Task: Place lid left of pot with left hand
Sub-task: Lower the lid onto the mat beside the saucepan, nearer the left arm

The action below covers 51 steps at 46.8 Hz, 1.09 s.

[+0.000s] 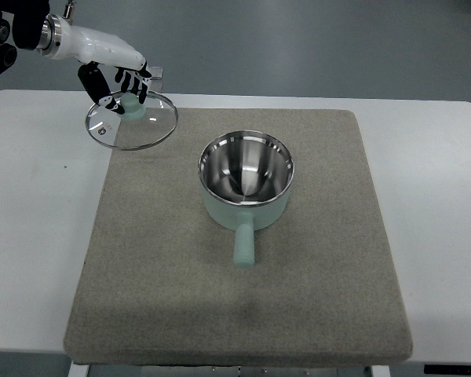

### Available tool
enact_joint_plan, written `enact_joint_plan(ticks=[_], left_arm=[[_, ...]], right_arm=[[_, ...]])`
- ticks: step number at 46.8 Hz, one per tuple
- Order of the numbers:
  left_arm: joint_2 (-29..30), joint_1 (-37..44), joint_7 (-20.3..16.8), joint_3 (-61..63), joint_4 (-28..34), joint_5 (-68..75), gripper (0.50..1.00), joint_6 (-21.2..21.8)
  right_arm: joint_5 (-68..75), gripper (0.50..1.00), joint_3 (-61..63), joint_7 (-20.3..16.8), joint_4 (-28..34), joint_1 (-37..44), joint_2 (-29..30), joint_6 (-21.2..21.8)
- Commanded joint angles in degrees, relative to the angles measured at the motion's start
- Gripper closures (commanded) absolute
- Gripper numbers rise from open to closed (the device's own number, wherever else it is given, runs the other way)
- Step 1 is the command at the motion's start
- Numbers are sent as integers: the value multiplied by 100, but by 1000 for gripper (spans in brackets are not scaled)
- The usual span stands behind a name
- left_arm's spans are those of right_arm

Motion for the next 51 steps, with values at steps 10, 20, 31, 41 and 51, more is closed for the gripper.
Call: enact_joint_plan(ticks=[10,20,31,41,51], left_arm=[[79,107,0,43,-528,92,1000,-27],[79,107,0,297,-643,83,1000,-10],[70,256,0,315,-590,101,1000,-1],[0,397,0,298,-450,48,1000,192],[-62,529,0,254,-265,22,1000,351]], right_arm=[[2,576,0,-1,0,0,0,0],[-7,576,0,-1,0,0,0,0],[2,576,0,-1,0,0,0,0],[-7,576,0,-1,0,0,0,0],[2,576,0,-1,0,0,0,0]])
